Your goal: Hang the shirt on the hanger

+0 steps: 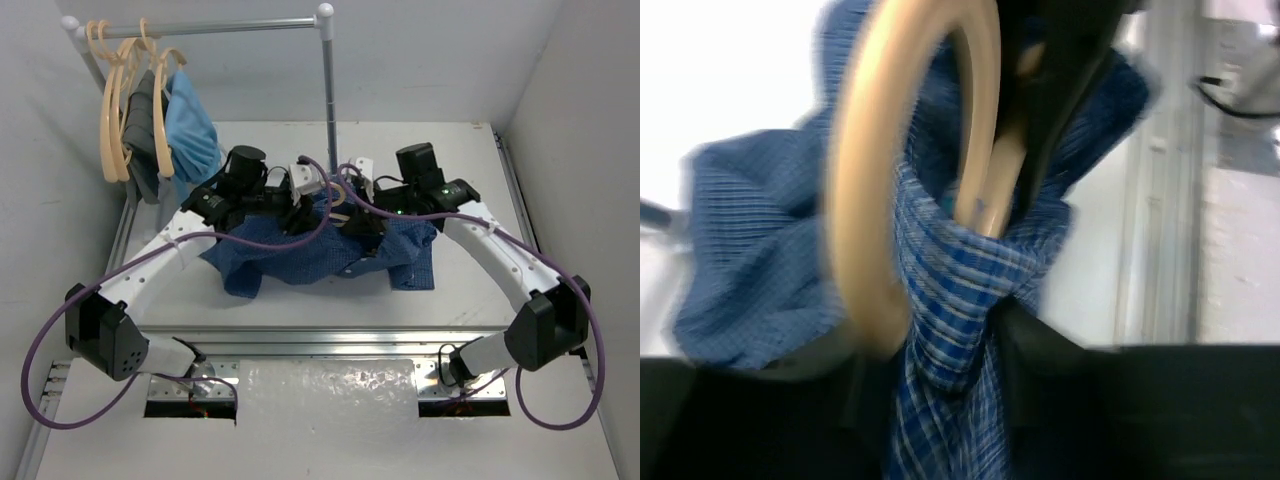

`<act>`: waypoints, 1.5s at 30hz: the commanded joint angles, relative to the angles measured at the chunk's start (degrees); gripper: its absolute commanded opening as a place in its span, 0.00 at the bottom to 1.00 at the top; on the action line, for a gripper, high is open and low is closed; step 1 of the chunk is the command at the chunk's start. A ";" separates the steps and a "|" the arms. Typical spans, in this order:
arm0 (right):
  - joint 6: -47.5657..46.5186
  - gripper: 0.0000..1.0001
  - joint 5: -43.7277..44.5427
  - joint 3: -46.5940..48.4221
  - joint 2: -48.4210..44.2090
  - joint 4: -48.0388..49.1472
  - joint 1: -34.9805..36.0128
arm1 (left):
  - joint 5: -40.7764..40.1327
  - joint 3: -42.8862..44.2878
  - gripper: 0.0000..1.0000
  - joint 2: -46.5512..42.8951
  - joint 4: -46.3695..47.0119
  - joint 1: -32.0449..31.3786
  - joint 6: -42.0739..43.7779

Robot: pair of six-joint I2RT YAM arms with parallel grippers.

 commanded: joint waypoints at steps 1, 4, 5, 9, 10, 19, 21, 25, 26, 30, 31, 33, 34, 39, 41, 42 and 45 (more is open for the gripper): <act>2.26 0.00 6.20 1.62 -3.70 -3.75 -5.23 | -3.48 2.89 0.46 -2.61 7.72 2.17 -4.56; 1.47 0.00 4.70 4.34 -3.35 -9.63 -8.92 | -7.44 3.07 0.60 -3.04 5.96 2.44 -4.12; 1.29 0.00 4.78 4.87 -3.09 -10.86 -9.63 | -8.15 3.15 0.61 -3.22 5.26 2.61 -3.34; 0.59 0.00 6.01 4.96 -3.34 -12.64 -11.30 | -13.41 1.58 0.69 -4.71 1.14 3.49 1.58; 0.93 0.00 6.71 5.13 -3.44 -12.37 -11.39 | -14.30 1.14 0.69 -5.33 -0.79 4.19 3.59; 2.87 0.00 9.18 11.99 -2.03 -14.65 -11.57 | -24.96 -6.25 0.69 -7.09 -10.36 5.51 3.97; 2.87 0.00 8.92 12.96 -1.42 -15.01 -11.48 | -22.66 -8.79 0.80 -7.09 -10.66 5.43 1.52; 3.40 0.00 6.81 12.96 -1.33 -14.65 -11.48 | -30.17 -10.04 0.54 -4.72 -1.79 5.34 -4.11; 3.40 0.00 6.81 13.05 -1.33 -15.00 -11.57 | -32.31 -8.98 0.39 -3.93 -0.73 5.34 -5.16; 2.26 0.00 7.94 13.49 -2.12 -17.29 -11.57 | -40.67 -4.06 0.00 -1.02 -0.02 7.88 -7.46; 1.82 0.00 9.17 13.22 -2.99 -17.73 -11.57 | -41.46 -3.44 0.00 -0.94 0.33 9.28 -7.72; 1.47 0.00 10.14 12.70 -4.05 -18.08 -11.83 | -41.47 -3.00 0.00 -0.33 0.16 13.32 -7.99; 1.29 0.00 10.41 12.52 -5.10 -18.26 -12.35 | -41.82 -2.91 0.00 0.37 -0.28 15.25 -8.16; -0.03 0.00 11.29 13.83 -7.21 -19.75 -13.85 | -42.43 -5.27 0.00 0.91 -0.46 17.38 -8.34; -0.29 0.00 12.51 14.45 -8.35 -20.19 -14.20 | -42.35 -6.07 0.00 0.91 -0.28 17.64 -7.81; -0.38 0.00 12.95 15.06 -8.62 -20.28 -14.29 | -42.43 -6.60 0.00 0.82 -0.28 17.64 -7.38; 0.67 0.00 13.05 17.08 -8.54 -20.89 -14.29 | -41.03 -7.13 0.00 0.12 0.94 17.64 -6.58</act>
